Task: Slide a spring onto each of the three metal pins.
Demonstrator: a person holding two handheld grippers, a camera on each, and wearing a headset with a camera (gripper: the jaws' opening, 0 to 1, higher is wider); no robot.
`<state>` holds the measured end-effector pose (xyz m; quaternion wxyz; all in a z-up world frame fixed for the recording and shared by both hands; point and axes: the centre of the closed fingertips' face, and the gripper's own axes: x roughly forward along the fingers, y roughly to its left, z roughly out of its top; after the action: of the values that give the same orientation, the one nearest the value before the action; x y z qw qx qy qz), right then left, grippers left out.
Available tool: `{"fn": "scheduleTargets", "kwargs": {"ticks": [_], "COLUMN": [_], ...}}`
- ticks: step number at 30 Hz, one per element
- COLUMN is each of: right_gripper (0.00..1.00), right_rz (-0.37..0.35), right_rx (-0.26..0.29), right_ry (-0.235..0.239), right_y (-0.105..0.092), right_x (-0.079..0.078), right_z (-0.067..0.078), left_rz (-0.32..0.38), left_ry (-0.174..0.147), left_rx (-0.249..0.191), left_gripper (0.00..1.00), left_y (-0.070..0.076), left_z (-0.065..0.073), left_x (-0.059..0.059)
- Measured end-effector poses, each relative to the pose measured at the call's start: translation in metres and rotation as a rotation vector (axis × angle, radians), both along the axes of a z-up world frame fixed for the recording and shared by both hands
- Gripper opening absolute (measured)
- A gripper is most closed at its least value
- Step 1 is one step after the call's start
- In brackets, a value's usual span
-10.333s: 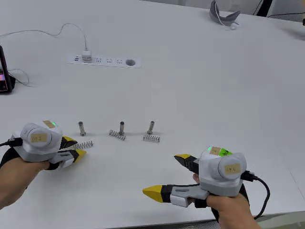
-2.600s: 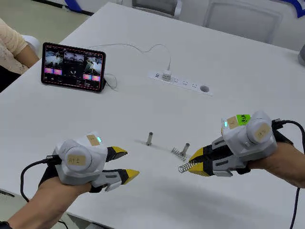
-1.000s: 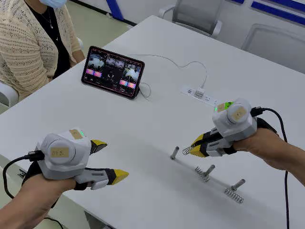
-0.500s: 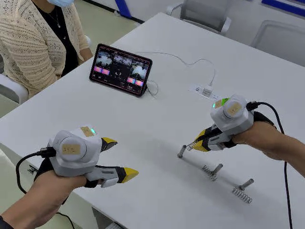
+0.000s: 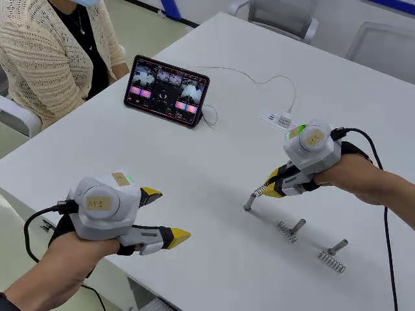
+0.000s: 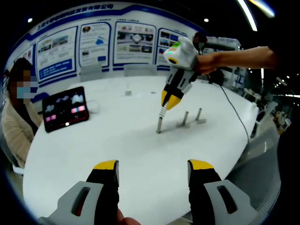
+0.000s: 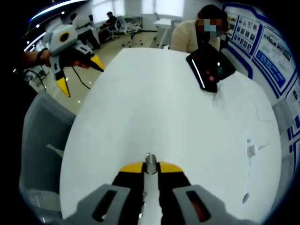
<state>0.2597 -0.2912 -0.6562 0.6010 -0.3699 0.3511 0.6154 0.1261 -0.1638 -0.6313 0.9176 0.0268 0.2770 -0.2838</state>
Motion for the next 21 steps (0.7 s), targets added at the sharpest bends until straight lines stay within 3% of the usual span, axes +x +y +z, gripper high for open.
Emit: {"fn": "scheduleTargets", "kwargs": {"ticks": [21], "right_gripper": [0.12], "right_rz": [0.076], "right_rx": [-0.075], "right_ry": [-0.006], "right_y": [0.011], "right_x": [-0.006], "right_z": [-0.020], "left_rz": [-0.019], "left_ry": [0.006], "left_rx": [-0.004], "left_gripper": [0.59], "left_y": [-0.006], "left_z": [-0.002], "left_x": [0.000]}}
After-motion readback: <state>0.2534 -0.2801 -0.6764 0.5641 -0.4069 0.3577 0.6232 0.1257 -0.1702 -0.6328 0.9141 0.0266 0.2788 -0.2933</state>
